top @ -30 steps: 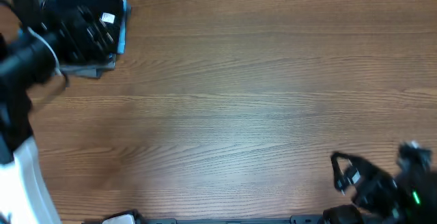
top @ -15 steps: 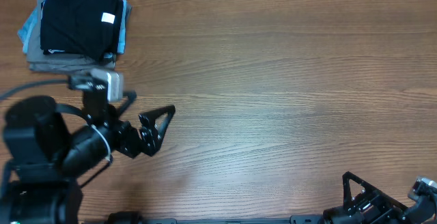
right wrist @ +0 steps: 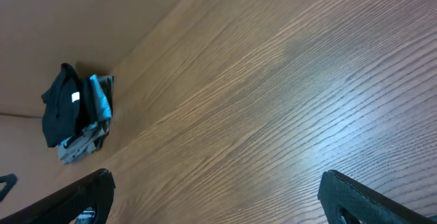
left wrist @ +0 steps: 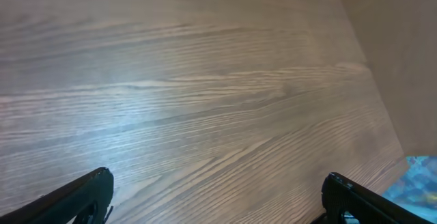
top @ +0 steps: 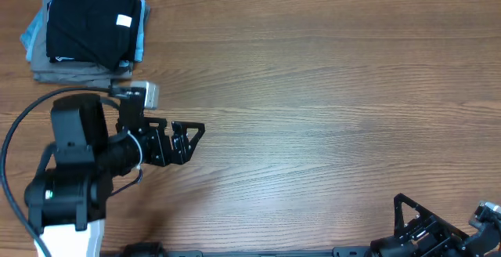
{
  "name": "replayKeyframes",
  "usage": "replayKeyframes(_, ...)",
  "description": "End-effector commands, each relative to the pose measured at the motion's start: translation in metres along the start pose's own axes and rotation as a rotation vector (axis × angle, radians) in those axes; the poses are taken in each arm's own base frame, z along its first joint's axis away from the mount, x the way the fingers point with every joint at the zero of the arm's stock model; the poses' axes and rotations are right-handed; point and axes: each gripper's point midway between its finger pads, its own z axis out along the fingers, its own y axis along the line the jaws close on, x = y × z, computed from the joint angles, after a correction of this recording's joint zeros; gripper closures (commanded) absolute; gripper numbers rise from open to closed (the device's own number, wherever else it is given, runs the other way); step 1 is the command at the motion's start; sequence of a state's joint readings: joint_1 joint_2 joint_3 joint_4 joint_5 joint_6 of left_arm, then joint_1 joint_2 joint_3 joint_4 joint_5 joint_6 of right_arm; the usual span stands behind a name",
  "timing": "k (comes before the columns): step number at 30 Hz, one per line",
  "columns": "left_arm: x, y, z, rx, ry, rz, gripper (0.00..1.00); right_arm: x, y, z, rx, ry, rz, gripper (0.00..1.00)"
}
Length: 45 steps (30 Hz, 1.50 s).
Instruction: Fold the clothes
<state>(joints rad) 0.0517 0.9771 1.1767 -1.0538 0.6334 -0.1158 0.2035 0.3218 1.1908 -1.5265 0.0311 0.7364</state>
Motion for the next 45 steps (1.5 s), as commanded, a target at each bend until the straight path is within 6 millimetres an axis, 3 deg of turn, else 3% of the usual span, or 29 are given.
replayKeyframes(1, 0.001, 0.010, 0.011, -0.022, 0.037, -0.011, 0.00, -0.003, -0.001, 0.000, 0.006, -0.015, 0.006, 0.00)
replayKeyframes(18, 0.016, 0.097, 0.061, -0.299, 0.245, -0.132, 0.00, -0.003, -0.002, -0.001, 0.010, -0.027, 0.013, 0.00)
replayKeyframes(23, 0.025, 0.110, 0.077, -0.308, 0.315, -0.170, 0.00, -0.017, -0.012, -0.005, 0.073, -0.132, 0.017, 0.00)
replayKeyframes(27, 0.033, 0.119, 0.088, -0.313, 0.366, -0.197, 0.00, -0.040, 0.005, -0.002, 0.014, -0.255, -0.062, 0.00)
replayKeyframes(30, 0.038, 0.124, 0.095, -0.316, 0.399, -0.214, 0.00, -0.049, 0.016, 0.017, -0.030, -0.307, -0.186, 0.00)
replayKeyframes(38, 0.051, 0.137, 0.109, -0.322, 0.471, -0.254, 0.00, -0.051, 0.025, 0.095, -0.186, -0.438, -0.353, 0.00)
replayKeyframes(45, 0.055, 0.140, 0.113, -0.324, 0.493, -0.265, 0.00, -0.045, 0.025, 0.136, -0.322, -0.575, -0.419, 0.00)
